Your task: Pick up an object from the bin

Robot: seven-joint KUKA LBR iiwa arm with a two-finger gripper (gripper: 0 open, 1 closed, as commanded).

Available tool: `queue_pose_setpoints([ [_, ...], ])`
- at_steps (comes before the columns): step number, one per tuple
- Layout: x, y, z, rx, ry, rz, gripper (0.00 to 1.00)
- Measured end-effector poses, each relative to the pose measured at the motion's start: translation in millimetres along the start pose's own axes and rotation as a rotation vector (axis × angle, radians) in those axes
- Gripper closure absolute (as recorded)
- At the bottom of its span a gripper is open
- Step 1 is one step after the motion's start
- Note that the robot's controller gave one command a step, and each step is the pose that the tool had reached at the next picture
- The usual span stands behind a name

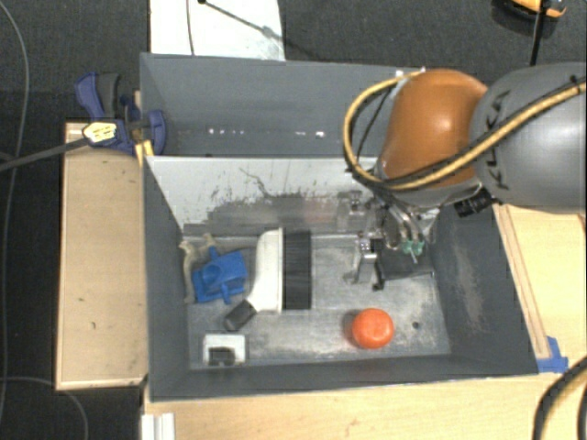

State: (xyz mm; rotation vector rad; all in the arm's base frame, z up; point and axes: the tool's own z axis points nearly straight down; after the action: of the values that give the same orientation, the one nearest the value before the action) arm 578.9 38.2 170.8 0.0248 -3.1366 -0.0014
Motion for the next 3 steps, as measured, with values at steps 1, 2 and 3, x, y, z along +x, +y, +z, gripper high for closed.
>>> queue_pose_setpoints([
  [1,-1.7,-0.2,-4.6,0.0,-0.008,0.001,0.0],
  [2,9.8,-12.6,6.7,-0.001,-0.011,-0.059,0.0],
  [3,32.6,-51.0,23.9,0.001,-0.008,-0.294,0.0],
])
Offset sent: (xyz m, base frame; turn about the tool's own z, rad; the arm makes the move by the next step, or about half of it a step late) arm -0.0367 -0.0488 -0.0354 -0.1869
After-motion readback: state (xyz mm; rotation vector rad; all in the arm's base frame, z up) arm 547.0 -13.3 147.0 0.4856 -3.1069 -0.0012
